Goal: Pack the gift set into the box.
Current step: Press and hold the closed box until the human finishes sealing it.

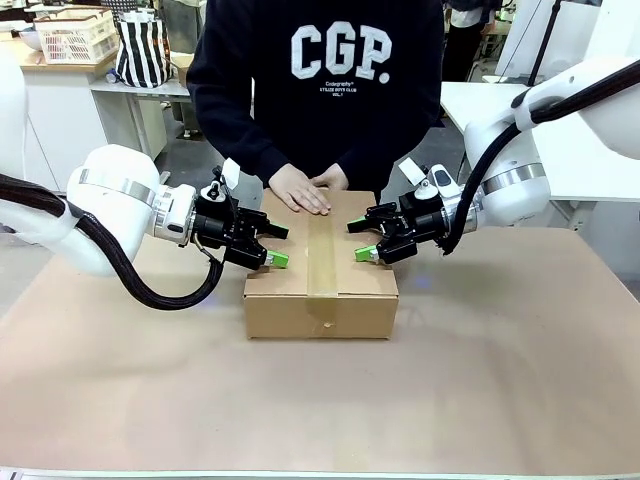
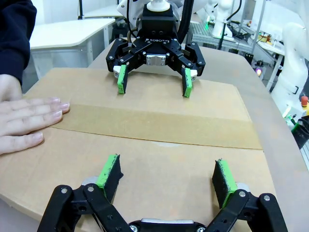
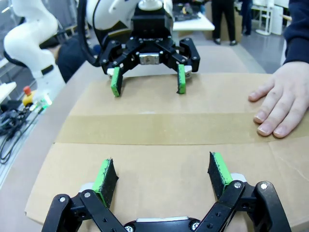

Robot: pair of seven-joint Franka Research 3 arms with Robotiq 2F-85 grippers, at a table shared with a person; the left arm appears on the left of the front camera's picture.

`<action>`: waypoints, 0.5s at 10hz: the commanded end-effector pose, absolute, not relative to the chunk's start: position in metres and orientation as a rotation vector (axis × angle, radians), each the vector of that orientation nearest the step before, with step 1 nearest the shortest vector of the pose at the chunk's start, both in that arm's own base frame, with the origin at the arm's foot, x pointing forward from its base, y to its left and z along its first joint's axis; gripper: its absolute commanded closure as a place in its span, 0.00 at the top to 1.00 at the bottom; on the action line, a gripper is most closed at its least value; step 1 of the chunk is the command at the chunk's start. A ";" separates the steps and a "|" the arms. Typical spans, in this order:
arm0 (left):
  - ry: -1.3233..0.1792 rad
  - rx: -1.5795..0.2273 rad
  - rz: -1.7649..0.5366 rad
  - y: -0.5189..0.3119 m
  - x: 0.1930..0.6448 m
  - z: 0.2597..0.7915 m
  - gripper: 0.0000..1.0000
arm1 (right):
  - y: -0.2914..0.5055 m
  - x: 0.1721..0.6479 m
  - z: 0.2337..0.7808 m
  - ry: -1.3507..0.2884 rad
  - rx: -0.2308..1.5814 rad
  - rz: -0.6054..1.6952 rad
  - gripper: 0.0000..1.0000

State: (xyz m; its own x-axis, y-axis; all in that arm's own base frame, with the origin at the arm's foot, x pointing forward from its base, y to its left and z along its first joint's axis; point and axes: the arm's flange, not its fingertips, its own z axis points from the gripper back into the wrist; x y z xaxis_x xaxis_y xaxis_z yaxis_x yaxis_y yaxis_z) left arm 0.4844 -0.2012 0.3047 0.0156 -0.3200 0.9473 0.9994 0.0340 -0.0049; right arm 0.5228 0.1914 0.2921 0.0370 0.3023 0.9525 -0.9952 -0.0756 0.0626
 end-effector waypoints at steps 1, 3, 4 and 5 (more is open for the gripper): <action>-0.973 -0.941 -1.321 -0.200 0.483 0.301 1.00 | 0.191 0.522 0.290 -0.901 1.063 1.358 1.00; -0.973 -0.941 -1.321 -0.200 0.483 0.301 1.00 | 0.191 0.522 0.290 -0.901 1.063 1.358 1.00; -0.973 -0.941 -1.321 -0.200 0.483 0.301 1.00 | 0.191 0.522 0.290 -0.901 1.063 1.358 1.00; -0.973 -0.941 -1.321 -0.200 0.483 0.301 1.00 | 0.191 0.522 0.290 -0.901 1.063 1.358 1.00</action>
State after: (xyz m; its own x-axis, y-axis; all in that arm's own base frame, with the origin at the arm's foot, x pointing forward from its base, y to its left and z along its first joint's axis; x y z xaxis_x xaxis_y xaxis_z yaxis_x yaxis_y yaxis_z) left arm 0.4844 -0.2012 0.3045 0.0159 -0.3201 0.9472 0.9994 0.0340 -0.0053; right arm 0.5228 0.1914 0.2919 0.0372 0.3023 0.9525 -0.9952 -0.0756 0.0629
